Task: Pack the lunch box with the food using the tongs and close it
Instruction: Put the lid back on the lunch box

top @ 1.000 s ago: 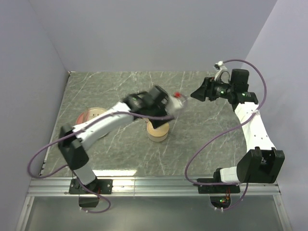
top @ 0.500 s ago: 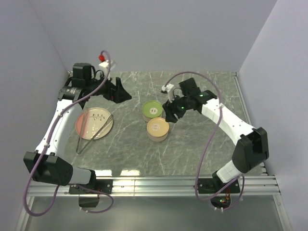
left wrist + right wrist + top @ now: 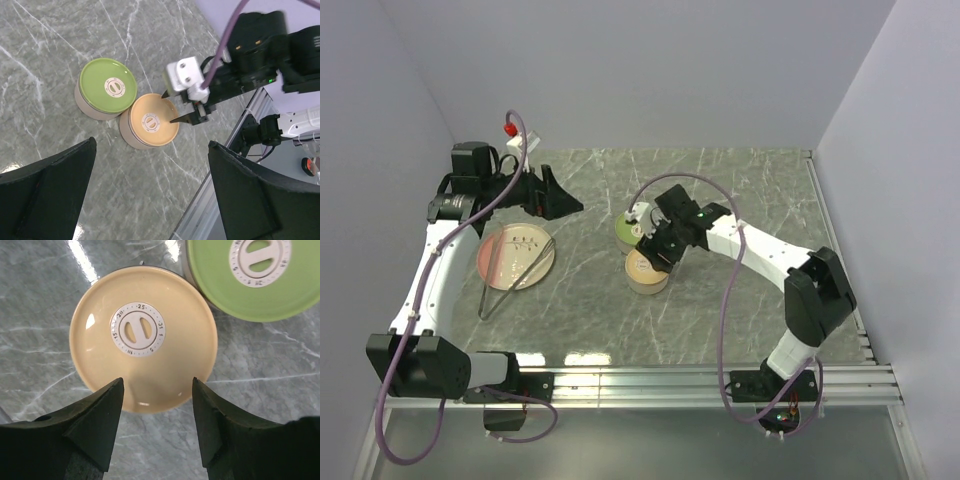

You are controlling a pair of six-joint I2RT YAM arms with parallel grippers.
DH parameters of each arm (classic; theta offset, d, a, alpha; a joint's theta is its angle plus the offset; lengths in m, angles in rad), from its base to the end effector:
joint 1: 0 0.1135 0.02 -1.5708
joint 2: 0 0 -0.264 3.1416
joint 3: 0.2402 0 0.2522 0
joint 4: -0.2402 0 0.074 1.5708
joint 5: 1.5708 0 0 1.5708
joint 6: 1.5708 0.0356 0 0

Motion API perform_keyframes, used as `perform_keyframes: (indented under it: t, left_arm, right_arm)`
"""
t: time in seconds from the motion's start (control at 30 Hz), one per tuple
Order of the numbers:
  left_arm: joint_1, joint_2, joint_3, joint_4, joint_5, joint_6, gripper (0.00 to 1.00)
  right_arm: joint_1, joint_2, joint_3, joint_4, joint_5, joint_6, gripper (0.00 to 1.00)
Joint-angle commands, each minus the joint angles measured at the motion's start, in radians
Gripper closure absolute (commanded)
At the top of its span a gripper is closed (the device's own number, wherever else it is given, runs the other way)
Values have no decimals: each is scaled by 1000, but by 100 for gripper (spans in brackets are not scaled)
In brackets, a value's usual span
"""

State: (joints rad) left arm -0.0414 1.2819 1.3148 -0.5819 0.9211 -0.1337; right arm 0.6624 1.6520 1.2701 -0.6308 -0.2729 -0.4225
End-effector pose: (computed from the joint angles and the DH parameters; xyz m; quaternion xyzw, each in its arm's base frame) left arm 0.2677 -0.0395 0.3847 0.1810 0.7906 -0.4245 0.4024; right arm 0.2688 0.2219 0.2492 -0.5237 0.7963 0.1625 0.2553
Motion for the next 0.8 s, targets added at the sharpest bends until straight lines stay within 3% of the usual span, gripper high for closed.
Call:
perform_keyframes:
  t: [0.0, 0.43, 0.63, 0.77]
  left_arm:
    - [11, -30, -8, 50, 42, -18, 1]
    - [28, -26, -17, 60, 62, -32, 1]
    - [31, -27, -17, 62, 70, -35, 1]
    - [29, -29, -16, 67, 73, -41, 1]
  right_arm:
    - [17, 43, -20, 63, 58, -21, 36]
    - [68, 120, -144, 172, 162, -29, 37]
    - [68, 43, -164, 171, 143, -12, 37]
    - [68, -41, -76, 117, 121, 14, 36]
